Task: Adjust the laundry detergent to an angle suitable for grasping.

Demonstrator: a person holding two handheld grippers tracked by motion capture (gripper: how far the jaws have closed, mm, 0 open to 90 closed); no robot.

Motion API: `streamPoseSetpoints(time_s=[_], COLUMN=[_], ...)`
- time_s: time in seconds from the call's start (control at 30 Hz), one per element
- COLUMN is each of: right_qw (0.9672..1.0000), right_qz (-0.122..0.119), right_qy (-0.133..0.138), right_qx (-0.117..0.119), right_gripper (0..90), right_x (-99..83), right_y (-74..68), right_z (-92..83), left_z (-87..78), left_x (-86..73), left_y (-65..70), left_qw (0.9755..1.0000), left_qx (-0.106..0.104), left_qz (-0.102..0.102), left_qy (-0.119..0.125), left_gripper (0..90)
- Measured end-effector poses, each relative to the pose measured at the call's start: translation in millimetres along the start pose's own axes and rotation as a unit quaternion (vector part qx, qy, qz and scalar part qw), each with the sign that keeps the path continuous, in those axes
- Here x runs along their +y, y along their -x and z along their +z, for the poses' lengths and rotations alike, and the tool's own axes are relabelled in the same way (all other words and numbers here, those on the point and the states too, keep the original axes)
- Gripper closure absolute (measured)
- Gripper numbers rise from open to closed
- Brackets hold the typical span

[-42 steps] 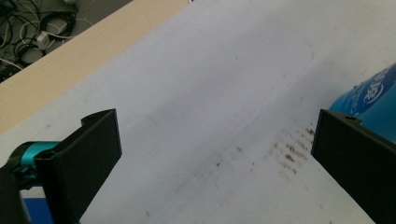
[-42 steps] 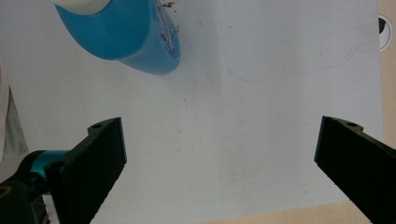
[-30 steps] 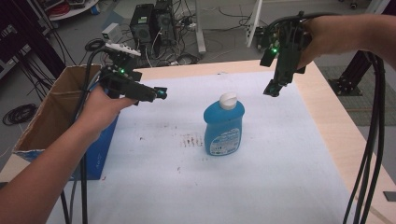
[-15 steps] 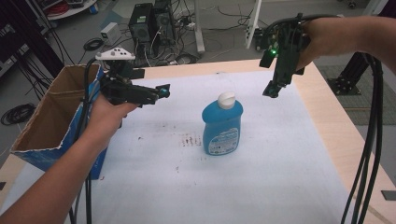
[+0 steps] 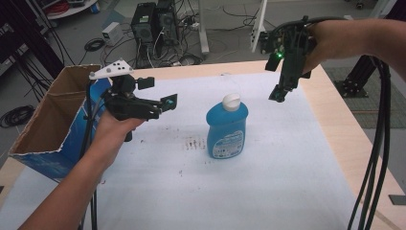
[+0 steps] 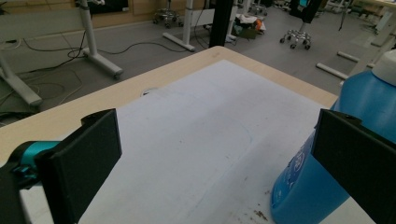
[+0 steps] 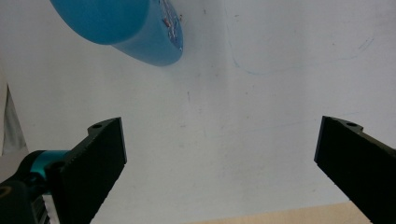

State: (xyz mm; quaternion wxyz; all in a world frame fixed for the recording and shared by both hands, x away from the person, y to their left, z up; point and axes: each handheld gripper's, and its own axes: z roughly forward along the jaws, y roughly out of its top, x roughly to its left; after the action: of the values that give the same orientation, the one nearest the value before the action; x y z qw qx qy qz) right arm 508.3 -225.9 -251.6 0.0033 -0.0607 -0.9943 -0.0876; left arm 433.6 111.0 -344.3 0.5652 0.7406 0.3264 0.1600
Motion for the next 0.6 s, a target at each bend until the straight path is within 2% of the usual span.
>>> streamPoseSetpoints(time_s=[0.13, 0.37, 0.6], right_qw=[1.0, 1.0, 1.0], right_qz=[0.006, 0.002, 0.001], right_qy=[0.001, -0.001, 0.0], right_qx=[0.0, 0.002, 0.001], right_gripper=[1.5, 1.5, 1.5], right_x=[-1.5, -4.3, -4.9], right_y=[-1.0, -1.3, -2.9], right_z=[0.0, 1.9, 1.9], left_z=[-1.0, 2.1, 8.1], left_x=[-1.4, -0.4, -2.0], left_y=[5.2, 16.6, 25.7], left_qw=[0.9998, 0.9981, 0.9949], left_qx=[-0.006, -0.045, -0.083], left_qz=[0.02, 0.04, 0.049], left_qy=[0.003, -0.01, -0.029], left_gripper=[1.6, 1.7, 1.6])
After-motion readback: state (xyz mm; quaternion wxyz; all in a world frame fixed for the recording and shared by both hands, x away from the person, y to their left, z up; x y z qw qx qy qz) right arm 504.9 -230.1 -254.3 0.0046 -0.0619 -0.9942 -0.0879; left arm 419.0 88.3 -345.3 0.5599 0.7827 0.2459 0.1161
